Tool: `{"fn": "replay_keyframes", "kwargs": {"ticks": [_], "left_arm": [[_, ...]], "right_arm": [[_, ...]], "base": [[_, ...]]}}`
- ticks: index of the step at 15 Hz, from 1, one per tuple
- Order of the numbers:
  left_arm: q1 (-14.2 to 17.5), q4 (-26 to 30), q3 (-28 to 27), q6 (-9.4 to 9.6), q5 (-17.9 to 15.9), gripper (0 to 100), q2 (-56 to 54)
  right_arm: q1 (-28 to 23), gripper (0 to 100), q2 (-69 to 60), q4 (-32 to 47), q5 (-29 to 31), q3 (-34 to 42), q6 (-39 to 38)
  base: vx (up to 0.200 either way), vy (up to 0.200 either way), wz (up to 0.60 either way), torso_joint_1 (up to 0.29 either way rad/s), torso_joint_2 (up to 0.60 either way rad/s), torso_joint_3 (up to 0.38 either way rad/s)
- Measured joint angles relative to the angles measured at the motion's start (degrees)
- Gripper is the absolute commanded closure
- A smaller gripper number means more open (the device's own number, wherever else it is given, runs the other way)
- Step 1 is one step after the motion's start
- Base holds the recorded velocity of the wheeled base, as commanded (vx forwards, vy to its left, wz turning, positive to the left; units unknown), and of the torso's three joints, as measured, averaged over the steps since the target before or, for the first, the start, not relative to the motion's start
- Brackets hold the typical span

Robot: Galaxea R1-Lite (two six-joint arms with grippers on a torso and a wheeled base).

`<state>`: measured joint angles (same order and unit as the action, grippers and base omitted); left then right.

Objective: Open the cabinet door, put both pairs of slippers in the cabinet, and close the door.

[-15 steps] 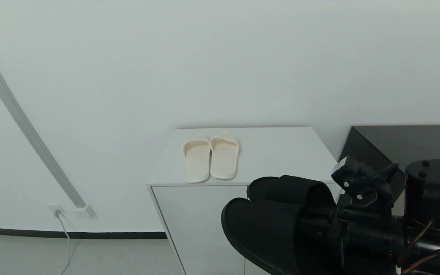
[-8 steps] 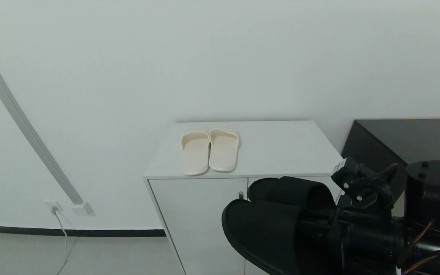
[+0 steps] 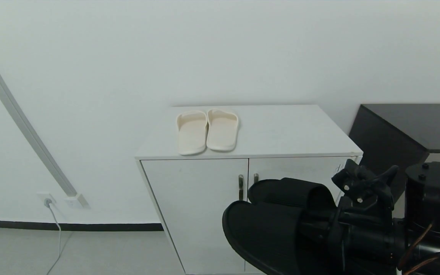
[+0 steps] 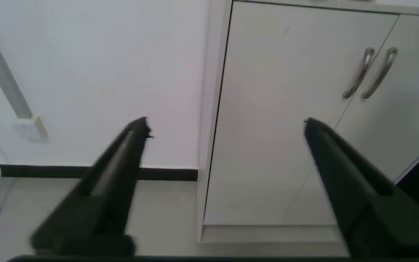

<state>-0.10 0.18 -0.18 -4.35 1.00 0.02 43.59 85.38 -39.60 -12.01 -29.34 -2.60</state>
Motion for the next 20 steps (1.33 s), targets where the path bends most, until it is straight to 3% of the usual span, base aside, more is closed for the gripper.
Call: {"fn": "replay_keyframes", "kwargs": {"ticks": [12, 20], "left_arm": [[0.0, 0.0, 0.0, -0.07, 0.0, 0, 0.0], [0.0, 0.0, 0.0, -0.02, 0.0, 0, 0.0]], "right_arm": [[0.1, 100, -0.2, -2.1, 0.0, 2.0, 0.9], [0.1, 100, 0.2, -2.1, 0.0, 2.2, 0.9]], "base": [[0.0, 0.0, 0.0, -0.176, 0.5, 0.32], [0.0, 0.0, 0.0, -0.094, 0.45, 0.358]]}}
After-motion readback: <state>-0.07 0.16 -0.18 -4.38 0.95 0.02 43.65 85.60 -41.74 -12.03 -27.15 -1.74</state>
